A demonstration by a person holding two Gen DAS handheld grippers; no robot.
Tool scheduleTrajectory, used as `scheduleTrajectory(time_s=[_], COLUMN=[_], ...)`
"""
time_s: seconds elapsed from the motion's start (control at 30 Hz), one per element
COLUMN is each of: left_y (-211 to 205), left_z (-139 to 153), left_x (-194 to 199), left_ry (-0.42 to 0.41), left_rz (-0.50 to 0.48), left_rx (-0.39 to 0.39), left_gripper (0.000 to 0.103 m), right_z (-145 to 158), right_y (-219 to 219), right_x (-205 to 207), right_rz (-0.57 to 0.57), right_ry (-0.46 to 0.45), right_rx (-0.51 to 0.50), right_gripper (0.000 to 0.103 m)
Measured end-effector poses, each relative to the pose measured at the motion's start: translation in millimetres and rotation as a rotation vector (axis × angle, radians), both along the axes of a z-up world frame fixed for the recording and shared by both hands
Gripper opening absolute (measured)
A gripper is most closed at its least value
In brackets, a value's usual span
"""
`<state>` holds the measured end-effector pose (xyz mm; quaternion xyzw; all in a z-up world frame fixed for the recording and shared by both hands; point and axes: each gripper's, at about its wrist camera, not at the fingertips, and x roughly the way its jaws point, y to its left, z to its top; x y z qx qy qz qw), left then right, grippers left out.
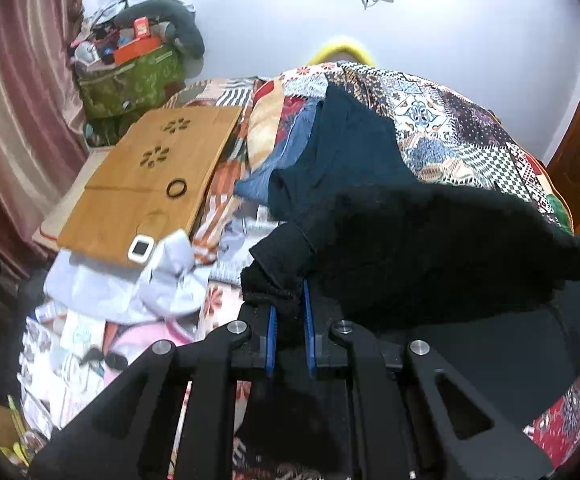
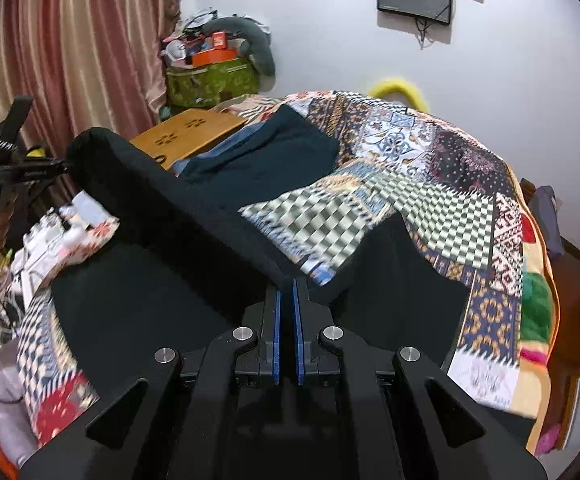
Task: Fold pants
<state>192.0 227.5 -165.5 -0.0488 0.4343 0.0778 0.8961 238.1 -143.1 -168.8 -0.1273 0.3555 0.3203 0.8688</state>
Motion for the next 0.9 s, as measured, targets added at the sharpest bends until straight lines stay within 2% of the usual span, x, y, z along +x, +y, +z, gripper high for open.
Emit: scheduleTrajectory(time_s=[0.2,0.23,0.27,0.43,0.57,0.7,0.9], left_y=[7,7,9,19,23,26,31], left_z=[-21,-26,-34,-68,-86,-86,-59], left_x=[-33,-37,-43,-62,-74,-81,-91], left_ry=[0.039,0.053,0.069,0.140,0.172,0.175,0.120], left_rz=[0.033,0.042,0.054,0.088,0.106,0.121,0.142], left_rx=[-0.046,-0.046,-0.050,-0.116,-0.138,-0.131,-0.079], left_gripper=[0.010,0.003,0.003,0.003,0.003,0.003,0.006], right_z=[-15,-19,-24,-51,-57,-51,-33], right_y=[-3,-3,-2,-3,-3,-6,-14], right_x=[-34,-41,-44,-56,-62,-63,-72], right_rz=[0.021,0.020,0.019,0.001,-0.018,-0.027,-0.030], right_ry=[0.035,0.041,0.051,0.112,0.125,0.142,0.135], right_rx=[-0.004,-0.006,-0.008,-0.007,0.001,0.007,0.009], right_gripper=[0.005,0.005,0.005,0.005,0.006,0.008,0.008])
